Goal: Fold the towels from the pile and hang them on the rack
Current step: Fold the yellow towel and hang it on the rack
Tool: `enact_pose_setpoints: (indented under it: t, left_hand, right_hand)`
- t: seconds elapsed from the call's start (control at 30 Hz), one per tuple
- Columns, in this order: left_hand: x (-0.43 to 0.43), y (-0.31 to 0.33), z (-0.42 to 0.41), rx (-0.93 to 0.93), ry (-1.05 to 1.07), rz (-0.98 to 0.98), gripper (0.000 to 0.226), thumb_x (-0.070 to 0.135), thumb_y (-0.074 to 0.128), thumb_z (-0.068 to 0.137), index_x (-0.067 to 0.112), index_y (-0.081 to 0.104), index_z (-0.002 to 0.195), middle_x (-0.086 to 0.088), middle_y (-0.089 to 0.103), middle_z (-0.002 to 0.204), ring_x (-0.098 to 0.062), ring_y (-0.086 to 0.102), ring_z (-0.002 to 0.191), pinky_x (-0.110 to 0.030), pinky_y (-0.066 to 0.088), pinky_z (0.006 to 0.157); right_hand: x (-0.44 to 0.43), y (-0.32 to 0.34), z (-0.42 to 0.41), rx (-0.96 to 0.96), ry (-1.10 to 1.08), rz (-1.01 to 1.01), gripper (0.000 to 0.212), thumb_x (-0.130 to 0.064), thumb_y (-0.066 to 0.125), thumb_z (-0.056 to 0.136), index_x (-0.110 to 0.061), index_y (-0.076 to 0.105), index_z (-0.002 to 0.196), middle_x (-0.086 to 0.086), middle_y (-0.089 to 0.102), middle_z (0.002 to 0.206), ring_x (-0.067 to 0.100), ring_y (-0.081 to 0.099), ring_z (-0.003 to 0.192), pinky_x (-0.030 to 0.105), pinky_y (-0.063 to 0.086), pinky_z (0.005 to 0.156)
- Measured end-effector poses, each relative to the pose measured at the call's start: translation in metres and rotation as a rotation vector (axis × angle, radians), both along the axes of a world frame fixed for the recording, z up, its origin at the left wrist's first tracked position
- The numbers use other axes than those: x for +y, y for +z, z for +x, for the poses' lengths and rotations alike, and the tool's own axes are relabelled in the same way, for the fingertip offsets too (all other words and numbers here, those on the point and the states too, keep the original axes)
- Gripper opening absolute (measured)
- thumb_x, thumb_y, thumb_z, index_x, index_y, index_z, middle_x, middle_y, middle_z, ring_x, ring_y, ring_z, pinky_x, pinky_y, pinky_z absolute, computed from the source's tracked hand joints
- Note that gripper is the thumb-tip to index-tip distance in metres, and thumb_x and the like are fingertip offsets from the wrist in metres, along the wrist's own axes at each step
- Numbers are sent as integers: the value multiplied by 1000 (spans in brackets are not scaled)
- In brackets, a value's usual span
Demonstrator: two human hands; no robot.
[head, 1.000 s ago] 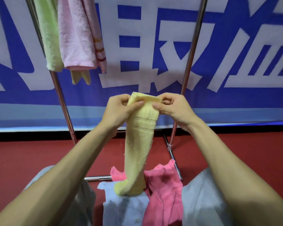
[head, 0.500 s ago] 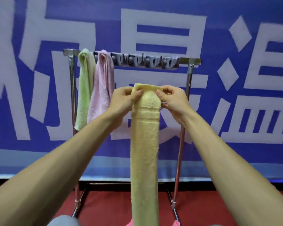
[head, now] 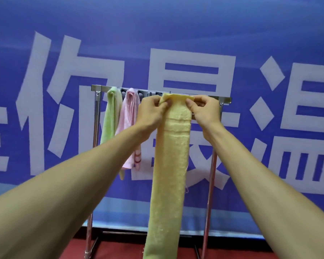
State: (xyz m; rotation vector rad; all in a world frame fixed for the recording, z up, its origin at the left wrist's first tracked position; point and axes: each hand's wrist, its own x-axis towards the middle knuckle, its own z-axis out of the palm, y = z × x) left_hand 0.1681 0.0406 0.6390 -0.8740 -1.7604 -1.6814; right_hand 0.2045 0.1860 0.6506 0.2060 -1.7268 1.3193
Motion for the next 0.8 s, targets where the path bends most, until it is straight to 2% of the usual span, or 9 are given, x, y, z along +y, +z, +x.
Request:
enact_pose_setpoints:
  t: [0.1,0.2,0.3,0.4,0.47,0.53,0.6,0.73,0.8]
  left_hand:
    - [-1,-8,3,-76,-66,-11,20,24,59,92,16,64,74,2,61,70,-12,56,66,-28,46,58]
    - [-3,-32,3,-192,-177,-51,16,24,59,93,15,66,81,4,63,70,-6,60,59,-24,50,53]
    - [-8,-53,-3,-221,-164,-40,15,23,61,91,15,67,80,2,63,72,-7,59,61,-23,49,54]
    - [-12,-59,0,-226,-152,10,19,21,61,92,12,64,76,3,55,61,-2,48,45,-14,39,42]
    - [-10,-68,0,-276,-156,32,20,21,60,92,11,64,75,9,53,51,0,44,36,-12,34,36]
    - [-8,-81,-3,-316,-151,33,20,23,61,91,13,66,75,11,57,52,-2,50,42,-16,39,39]
    - [-7,-94,-10,-355,-141,33,18,25,63,90,13,68,77,3,63,65,-9,56,54,-21,46,48]
    - [-1,-129,-29,-450,-115,40,19,24,64,89,7,69,83,-4,61,72,-11,55,57,-21,47,49]
    - [1,-150,-40,-523,-114,64,22,24,64,89,2,68,88,-9,59,77,-16,54,63,-26,46,55]
  right_hand:
    - [5,-6,0,-30,11,-20,12,-17,73,82,-14,69,93,10,72,94,27,69,93,46,57,82]
    - [11,-33,-3,-99,81,-80,21,-15,73,81,-8,68,101,13,71,96,24,69,88,36,59,76]
    - [11,-63,-4,-160,261,-178,29,-9,71,82,3,63,107,13,70,92,18,67,77,28,56,65]
    - [7,-72,0,-205,440,-260,23,-11,64,88,2,62,106,3,69,77,8,65,62,20,53,58]
    - [9,-84,-1,-295,517,-226,31,-24,62,90,1,64,109,5,72,85,11,68,70,23,55,64]
    - [11,-104,-2,-418,527,-149,36,-32,61,89,-1,65,108,2,73,85,11,68,74,25,56,69]
    - [13,-128,-5,-526,547,-77,34,-30,63,88,-1,66,105,-2,71,76,7,65,67,23,54,69]
    - [23,-181,-16,-681,606,-57,38,-32,70,78,-4,68,104,13,65,95,25,55,88,32,49,85]
    - [27,-207,-22,-737,640,-57,35,-28,69,78,-1,66,101,13,64,88,24,56,84,34,51,85]
